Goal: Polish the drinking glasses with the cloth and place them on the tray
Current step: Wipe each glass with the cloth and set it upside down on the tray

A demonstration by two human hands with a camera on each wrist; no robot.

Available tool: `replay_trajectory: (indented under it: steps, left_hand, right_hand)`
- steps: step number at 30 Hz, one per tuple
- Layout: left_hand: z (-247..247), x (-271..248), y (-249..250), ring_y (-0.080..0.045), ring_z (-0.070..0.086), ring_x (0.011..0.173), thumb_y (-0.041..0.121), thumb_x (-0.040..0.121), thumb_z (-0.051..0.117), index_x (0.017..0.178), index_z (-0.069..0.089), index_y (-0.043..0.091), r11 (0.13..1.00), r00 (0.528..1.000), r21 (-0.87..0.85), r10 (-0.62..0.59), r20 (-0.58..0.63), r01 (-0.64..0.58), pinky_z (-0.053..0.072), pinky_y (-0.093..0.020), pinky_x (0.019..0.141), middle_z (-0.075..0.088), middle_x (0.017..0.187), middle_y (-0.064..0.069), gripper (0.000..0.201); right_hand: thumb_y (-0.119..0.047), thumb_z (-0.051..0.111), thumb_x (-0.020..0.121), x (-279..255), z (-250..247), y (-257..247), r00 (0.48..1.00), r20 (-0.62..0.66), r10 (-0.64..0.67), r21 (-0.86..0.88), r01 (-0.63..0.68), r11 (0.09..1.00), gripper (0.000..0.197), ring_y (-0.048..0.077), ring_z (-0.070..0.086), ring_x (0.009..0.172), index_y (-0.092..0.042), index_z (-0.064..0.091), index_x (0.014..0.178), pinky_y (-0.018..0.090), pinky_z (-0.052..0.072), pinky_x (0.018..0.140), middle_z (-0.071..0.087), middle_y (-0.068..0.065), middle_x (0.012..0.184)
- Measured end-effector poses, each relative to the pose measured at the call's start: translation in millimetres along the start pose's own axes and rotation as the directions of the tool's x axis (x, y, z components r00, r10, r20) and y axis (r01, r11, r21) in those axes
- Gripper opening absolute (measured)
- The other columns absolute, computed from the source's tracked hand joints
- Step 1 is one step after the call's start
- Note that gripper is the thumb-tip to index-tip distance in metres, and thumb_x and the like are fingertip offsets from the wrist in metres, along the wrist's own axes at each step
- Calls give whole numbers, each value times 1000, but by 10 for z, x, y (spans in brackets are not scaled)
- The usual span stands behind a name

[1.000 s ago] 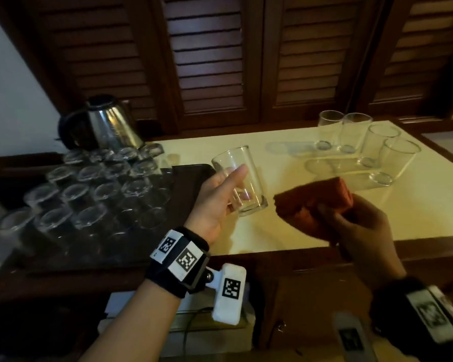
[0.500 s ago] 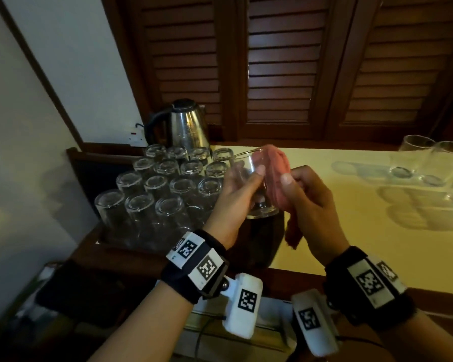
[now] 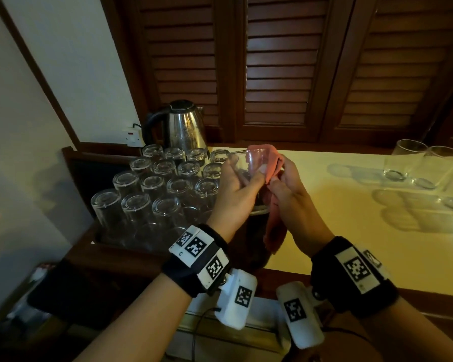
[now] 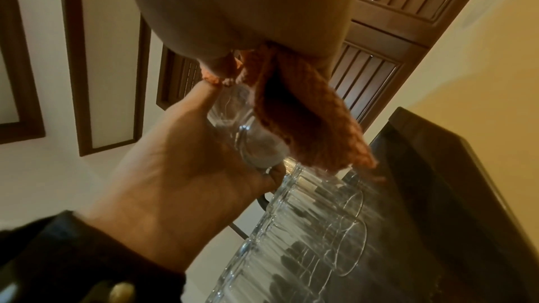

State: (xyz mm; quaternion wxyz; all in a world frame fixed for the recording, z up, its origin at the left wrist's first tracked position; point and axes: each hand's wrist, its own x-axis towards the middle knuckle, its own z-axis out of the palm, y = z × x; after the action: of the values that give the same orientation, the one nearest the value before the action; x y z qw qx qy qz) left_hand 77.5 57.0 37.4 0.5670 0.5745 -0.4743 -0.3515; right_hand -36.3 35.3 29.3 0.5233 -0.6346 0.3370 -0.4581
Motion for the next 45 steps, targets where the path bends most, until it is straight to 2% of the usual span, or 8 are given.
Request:
replay_trajectory:
  steps: [3, 6, 9, 15, 24, 30, 37, 45]
  left_hand:
    - [8, -10, -34, -24, 49, 132, 79, 58, 57, 150, 26, 25, 1000, 1000, 25, 9, -10, -9, 45, -52, 108, 46, 146, -6, 110]
    - [4, -6, -60, -23, 51, 128, 78, 61, 58, 147, 29, 25, 998, 999, 60, 33, -9, -32, 46, -52, 106, 50, 137, -4, 105]
    - [16, -30, -57, -18, 53, 122, 76, 62, 60, 142, 32, 27, 992, 996, 91, 90, 14, -91, 47, -49, 105, 50, 134, -3, 97]
    - [44, -33, -139, -26, 55, 123, 94, 53, 58, 132, 36, 39, 992, 997, 109, 54, 48, -59, 48, -53, 102, 53, 130, -5, 99]
    - [-16, -118, -59, -17, 47, 130, 54, 90, 61, 147, 29, 27, 998, 999, 65, -15, 52, 12, 43, -35, 100, 44, 142, 2, 71]
    - [29, -180, -79, -23, 43, 135, 62, 85, 61, 144, 30, 31, 997, 999, 73, -5, 36, 3, 43, -40, 101, 39, 143, 1, 74]
    - [-14, -242, 39, -13, 62, 108, 55, 90, 61, 123, 47, 34, 998, 996, -42, -49, 70, 52, 54, -30, 85, 59, 123, -1, 42]
    - [-148, -312, 112, -26, 52, 132, 53, 78, 71, 152, 33, 28, 970, 966, -153, -157, 204, 189, 44, -53, 109, 50, 148, -6, 87]
  right_hand:
    - [-14, 44, 104, -2, -13, -27, 999, -26, 43, 62, -42, 997, 40, 18, 67, 112, -35, 46, 139, 43, 55, 94, 70, -4, 122]
    - [-22, 52, 104, 35, -50, -3, 995, -42, 96, 155, -88, 984, 28, 7, 72, 96, -28, 50, 131, 32, 57, 82, 76, -16, 101]
    - [-55, 40, 103, 38, -73, -4, 986, 30, 167, 291, -168, 942, 48, 19, 69, 113, -25, 47, 140, 48, 53, 97, 70, 2, 124]
    - [-37, 32, 109, 6, -22, -39, 987, 39, 157, 358, -161, 920, 38, 23, 66, 117, -29, 42, 144, 53, 49, 103, 70, 1, 124]
    - [-3, 36, 100, -58, -84, -2, 983, 67, 168, 399, -181, 899, 52, 34, 69, 111, -31, 49, 141, 45, 60, 81, 70, 12, 122]
    - [-45, 27, 108, -155, 6, -36, 991, 73, 113, 355, -132, 925, 45, 20, 66, 118, -26, 50, 142, 44, 52, 100, 69, 2, 127]
    - [-30, 29, 108, -199, 39, -41, 980, 119, 161, 549, -200, 812, 42, 26, 63, 123, -22, 47, 145, 48, 48, 105, 66, 10, 133]
    - [-34, 32, 108, -249, -43, -47, 974, 140, 175, 522, -223, 823, 41, 27, 65, 120, -21, 51, 142, 49, 53, 98, 67, 9, 131]
